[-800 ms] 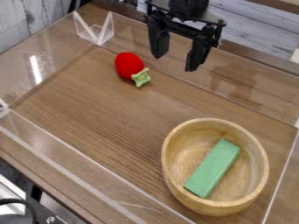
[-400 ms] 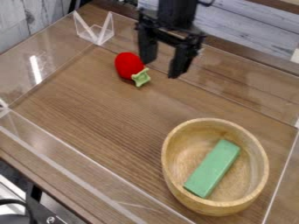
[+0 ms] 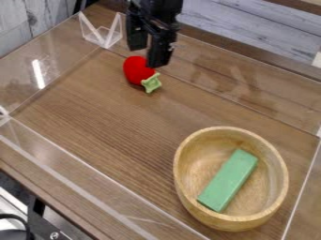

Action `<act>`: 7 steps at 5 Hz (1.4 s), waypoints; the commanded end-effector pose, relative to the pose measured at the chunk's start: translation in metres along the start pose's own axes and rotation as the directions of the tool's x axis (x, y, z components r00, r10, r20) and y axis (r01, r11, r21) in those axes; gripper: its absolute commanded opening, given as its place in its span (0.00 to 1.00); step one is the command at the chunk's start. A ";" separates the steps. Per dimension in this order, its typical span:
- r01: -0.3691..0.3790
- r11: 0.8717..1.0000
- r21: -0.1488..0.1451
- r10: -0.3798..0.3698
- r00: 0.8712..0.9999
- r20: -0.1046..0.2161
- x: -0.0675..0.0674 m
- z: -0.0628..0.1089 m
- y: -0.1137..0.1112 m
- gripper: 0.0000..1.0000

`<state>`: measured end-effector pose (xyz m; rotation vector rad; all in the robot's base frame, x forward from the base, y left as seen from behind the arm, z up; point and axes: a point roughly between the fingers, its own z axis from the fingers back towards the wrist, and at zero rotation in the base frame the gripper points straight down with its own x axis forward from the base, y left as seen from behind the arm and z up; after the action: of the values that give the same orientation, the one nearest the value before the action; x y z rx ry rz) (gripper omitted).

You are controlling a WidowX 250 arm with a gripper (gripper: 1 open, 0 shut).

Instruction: Move the red object to the right side of the table

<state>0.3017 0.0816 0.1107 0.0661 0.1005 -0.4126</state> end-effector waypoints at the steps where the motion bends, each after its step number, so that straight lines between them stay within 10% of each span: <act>1: 0.161 0.985 0.065 -0.164 0.986 0.033 -0.007 0.000 0.020 1.00; 2: 0.175 0.979 0.100 -0.179 0.984 0.025 -0.005 -0.003 0.036 1.00; 3: 0.130 0.984 0.121 -0.135 0.990 0.033 0.000 -0.005 0.051 0.00; 4: 0.163 0.977 0.135 -0.171 0.984 0.051 0.006 -0.017 0.054 0.00; 5: 0.209 0.968 0.141 -0.221 0.973 0.071 0.011 -0.032 0.053 1.00; 6: 0.252 0.956 0.149 -0.267 0.960 0.088 0.012 -0.043 0.056 1.00; 7: 0.275 0.948 0.158 -0.292 0.951 0.100 0.009 -0.050 0.059 0.00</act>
<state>0.3264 0.1308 0.0518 0.1453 -0.0137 -0.7206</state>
